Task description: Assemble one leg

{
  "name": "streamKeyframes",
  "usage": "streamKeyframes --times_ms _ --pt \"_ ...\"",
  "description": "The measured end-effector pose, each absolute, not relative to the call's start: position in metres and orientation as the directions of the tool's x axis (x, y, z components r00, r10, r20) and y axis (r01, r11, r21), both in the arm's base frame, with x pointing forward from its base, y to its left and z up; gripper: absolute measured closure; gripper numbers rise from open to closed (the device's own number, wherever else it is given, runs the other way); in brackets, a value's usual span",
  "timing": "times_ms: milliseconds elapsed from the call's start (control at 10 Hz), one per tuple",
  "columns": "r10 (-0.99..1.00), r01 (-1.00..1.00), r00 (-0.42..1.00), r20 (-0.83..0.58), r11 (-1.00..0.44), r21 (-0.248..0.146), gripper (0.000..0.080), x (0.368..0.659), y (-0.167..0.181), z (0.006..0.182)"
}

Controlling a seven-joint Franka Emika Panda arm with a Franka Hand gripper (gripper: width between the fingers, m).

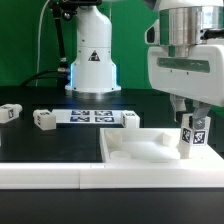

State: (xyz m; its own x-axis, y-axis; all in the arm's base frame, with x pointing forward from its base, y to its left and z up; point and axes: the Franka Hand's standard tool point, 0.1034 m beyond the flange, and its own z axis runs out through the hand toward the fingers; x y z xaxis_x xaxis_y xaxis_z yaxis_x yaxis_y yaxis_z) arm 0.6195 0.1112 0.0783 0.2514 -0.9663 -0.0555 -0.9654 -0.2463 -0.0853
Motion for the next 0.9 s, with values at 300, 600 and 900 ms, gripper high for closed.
streamKeyframes --times_ms 300,600,900 --pt "-0.941 -0.940 0.335 -0.048 -0.330 -0.089 0.0190 0.6193 0.1117 0.0777" --pt "-0.783 -0.781 0.622 -0.014 -0.618 -0.090 0.0152 0.6198 0.1151 0.0776" --pt "-0.552 -0.550 0.834 0.006 -0.831 -0.082 0.0151 0.6205 0.1164 0.0776"
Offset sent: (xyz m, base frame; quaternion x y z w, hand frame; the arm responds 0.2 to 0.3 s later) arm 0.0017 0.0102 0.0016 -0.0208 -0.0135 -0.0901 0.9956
